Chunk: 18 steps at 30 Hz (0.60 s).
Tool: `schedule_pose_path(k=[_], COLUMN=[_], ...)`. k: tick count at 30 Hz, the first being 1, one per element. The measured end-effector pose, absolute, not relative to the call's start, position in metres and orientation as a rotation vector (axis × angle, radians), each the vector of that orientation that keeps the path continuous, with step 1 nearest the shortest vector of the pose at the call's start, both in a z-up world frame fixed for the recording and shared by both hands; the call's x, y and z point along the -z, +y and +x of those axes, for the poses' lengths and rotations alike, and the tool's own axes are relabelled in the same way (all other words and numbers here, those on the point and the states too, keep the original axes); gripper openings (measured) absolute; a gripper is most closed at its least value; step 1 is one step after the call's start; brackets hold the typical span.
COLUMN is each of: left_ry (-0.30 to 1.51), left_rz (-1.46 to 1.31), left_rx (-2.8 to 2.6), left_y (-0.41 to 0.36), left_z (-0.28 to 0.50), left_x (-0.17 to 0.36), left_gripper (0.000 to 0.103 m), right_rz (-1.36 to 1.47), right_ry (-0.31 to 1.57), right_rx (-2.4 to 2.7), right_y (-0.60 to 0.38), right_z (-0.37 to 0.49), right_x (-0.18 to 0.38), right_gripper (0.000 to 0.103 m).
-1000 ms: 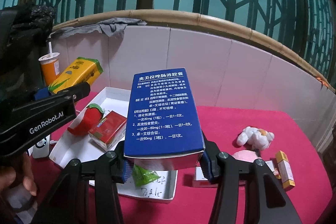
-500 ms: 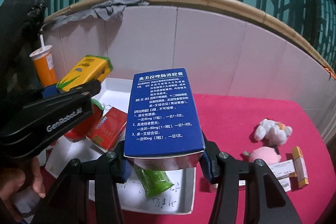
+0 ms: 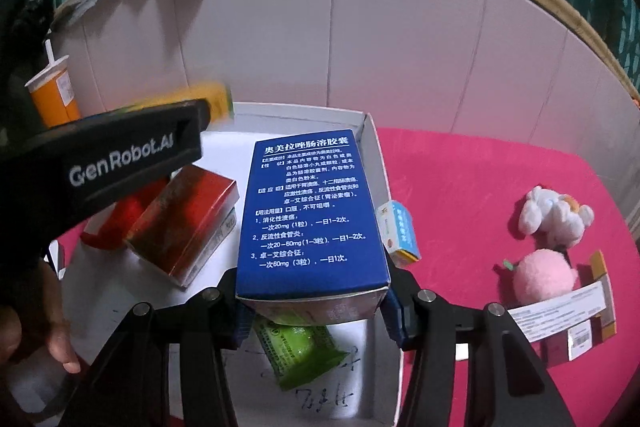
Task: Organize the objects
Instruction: 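Open both grippers to drop the tissue pack and blue box into the tray, then move both grippers back to the remaining boxes in the pile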
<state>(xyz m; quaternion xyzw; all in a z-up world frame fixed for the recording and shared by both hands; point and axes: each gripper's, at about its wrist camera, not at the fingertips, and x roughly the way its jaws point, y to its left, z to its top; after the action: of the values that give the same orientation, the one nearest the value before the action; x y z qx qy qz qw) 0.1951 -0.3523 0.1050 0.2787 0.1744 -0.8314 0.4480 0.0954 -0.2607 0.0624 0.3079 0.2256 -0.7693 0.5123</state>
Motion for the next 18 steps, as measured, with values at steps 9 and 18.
schedule_pose_path(k=[9, 18], left_ry=[0.35, 0.288], left_rz=[0.627, 0.617], left_rx=[2.054, 2.065], left_y=[-0.334, -0.304], left_z=[0.198, 0.193], left_x=[-0.122, -0.137], left_gripper=[0.103, 0.103], right_rz=[0.715, 0.67], right_ry=[0.521, 0.467], right_rx=[1.834, 1.847], right_y=[-0.248, -0.219], right_z=[0.098, 0.097], right_x=[-0.065, -0.081], right_gripper=[0.083, 0.091])
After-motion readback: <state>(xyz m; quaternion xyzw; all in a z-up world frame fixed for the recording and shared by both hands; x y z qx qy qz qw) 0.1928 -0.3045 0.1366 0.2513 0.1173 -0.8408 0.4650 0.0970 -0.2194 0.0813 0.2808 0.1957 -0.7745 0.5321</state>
